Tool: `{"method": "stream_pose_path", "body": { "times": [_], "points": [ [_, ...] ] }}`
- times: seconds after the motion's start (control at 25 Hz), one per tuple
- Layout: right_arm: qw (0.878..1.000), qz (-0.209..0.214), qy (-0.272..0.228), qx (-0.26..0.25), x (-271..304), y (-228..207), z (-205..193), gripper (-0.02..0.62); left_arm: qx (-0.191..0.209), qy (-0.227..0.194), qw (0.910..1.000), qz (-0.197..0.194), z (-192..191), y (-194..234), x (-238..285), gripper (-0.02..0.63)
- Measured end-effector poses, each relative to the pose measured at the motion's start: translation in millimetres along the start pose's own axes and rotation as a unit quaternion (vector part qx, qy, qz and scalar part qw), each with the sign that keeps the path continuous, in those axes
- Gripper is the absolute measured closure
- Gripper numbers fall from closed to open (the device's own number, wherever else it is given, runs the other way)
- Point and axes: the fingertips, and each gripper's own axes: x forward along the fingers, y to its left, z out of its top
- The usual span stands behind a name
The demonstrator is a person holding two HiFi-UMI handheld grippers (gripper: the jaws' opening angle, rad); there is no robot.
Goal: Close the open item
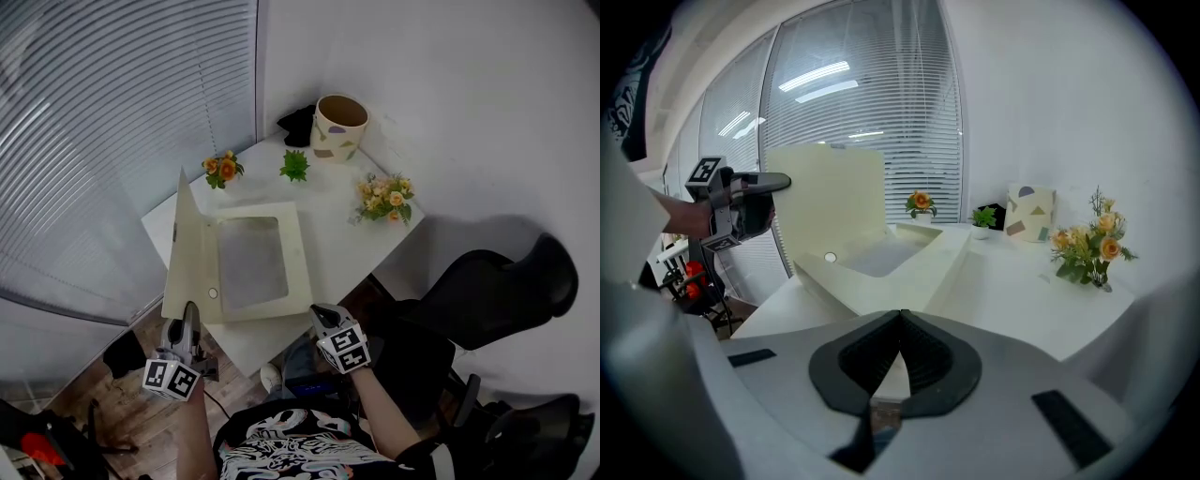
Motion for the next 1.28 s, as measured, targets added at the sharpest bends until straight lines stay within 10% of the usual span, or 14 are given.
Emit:
{"method": "stream_pose_path", "body": {
  "times": [1.28],
  "points": [
    [1.0,0.01,-0.006,0.002,-0.2,1.9,0.8,0.592,0.122,0.163,0.9714,-0.122,-80.9,-98.1,53.7,0.558]
  ]
}}
